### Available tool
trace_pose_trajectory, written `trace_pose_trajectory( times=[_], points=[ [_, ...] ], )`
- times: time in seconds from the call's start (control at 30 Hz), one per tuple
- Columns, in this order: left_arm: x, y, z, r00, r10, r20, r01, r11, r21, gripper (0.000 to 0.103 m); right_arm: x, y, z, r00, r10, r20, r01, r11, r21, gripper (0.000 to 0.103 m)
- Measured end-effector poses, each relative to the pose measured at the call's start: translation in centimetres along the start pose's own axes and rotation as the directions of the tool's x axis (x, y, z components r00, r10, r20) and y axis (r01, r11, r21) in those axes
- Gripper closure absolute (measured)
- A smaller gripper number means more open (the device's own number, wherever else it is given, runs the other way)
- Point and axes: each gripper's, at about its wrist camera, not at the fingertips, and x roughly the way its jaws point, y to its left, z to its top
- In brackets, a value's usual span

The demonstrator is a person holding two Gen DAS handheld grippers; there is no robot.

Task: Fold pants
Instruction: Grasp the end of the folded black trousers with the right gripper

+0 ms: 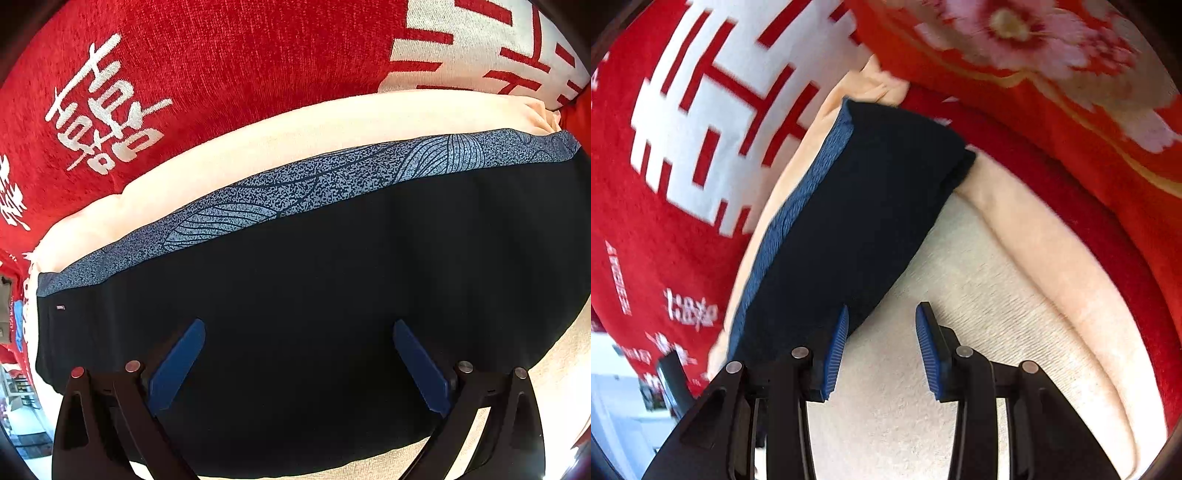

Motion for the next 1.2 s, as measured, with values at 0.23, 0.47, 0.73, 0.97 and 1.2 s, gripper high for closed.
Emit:
trace_pose_trajectory(
  times=[0.23, 0.47, 0.73, 0.97, 1.2],
  points=[
    [-0.2, -0.2, -0.1, 1.0, 0.003, 0.011, -0.003, 1.0, 0.016, 0.0, 1.0, -1.7, 1.8, 0.981, 0.137, 0.134, -0.154, 0.98, 0.123, 0.061],
    [-1.3, -0.1, 0.1, 1.0, -0.024, 0.015, 0.024, 1.0, 0.005, 0.025, 2.9, -1.0, 4.3, 0.98, 0.166, 0.114, -0.184, 0.968, 0.173, 0.087],
    [-5.5, -5.1, 1.8, 0.966, -0.236, 0.104, 0.227, 0.97, 0.092, 0.037, -0.1, 3.4, 4.4, 0.976, 0.194, 0.098, -0.192, 0.981, -0.031, 0.089],
    [-2.8, -7.8, 0.3, 0.958, -0.277, 0.069, 0.27, 0.958, 0.101, 0.036, -1.2, 7.1, 3.7, 0.977, 0.193, 0.095, -0.179, 0.974, -0.142, 0.089],
    [-2.7, -6.9, 0.3, 0.933, -0.352, 0.079, 0.34, 0.931, 0.132, 0.035, -2.4, 12.6, 1.8, 0.981, 0.157, 0.111, -0.114, 0.94, -0.321, 0.089]
  ],
)
